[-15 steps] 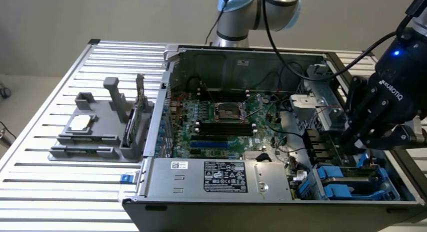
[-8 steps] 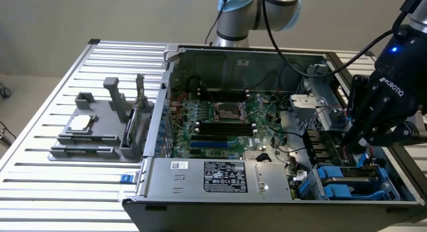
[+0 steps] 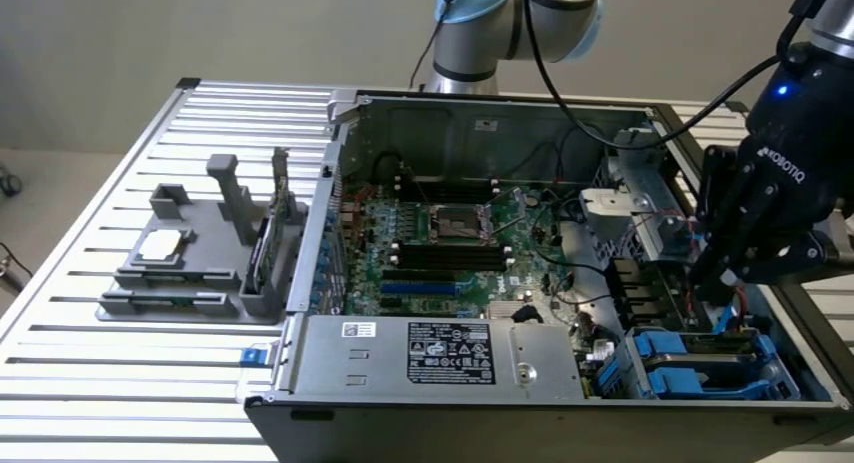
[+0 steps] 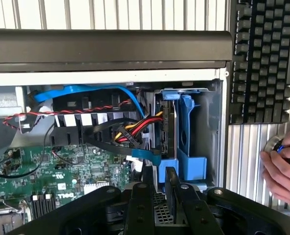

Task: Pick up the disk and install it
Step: 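Insert the second disk wire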

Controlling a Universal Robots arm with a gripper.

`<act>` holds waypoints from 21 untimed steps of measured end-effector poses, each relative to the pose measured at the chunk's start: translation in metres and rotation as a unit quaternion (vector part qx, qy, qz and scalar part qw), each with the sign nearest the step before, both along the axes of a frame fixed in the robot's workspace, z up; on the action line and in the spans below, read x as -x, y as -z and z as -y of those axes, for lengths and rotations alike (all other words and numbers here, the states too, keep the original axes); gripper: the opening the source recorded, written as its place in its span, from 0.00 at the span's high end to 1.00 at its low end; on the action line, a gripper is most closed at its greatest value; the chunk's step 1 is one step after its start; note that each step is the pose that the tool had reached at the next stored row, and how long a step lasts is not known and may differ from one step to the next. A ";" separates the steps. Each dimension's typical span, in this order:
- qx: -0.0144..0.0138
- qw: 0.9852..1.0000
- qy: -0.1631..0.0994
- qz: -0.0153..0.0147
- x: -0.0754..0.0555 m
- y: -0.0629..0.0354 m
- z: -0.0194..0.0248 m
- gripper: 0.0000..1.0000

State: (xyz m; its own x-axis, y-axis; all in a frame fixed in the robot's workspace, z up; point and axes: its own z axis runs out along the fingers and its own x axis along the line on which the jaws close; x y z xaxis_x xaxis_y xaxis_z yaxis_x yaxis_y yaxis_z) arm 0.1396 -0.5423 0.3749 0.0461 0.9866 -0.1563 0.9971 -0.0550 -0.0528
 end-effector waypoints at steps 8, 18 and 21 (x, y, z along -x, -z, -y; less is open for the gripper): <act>0.008 1.000 0.000 0.002 -0.001 0.0001 -0.0055 0.75; 0.011 1.000 0.001 0.002 -0.008 0.0011 -0.0087 0.75; 0.013 1.000 0.000 0.002 -0.009 0.0022 -0.0085 0.75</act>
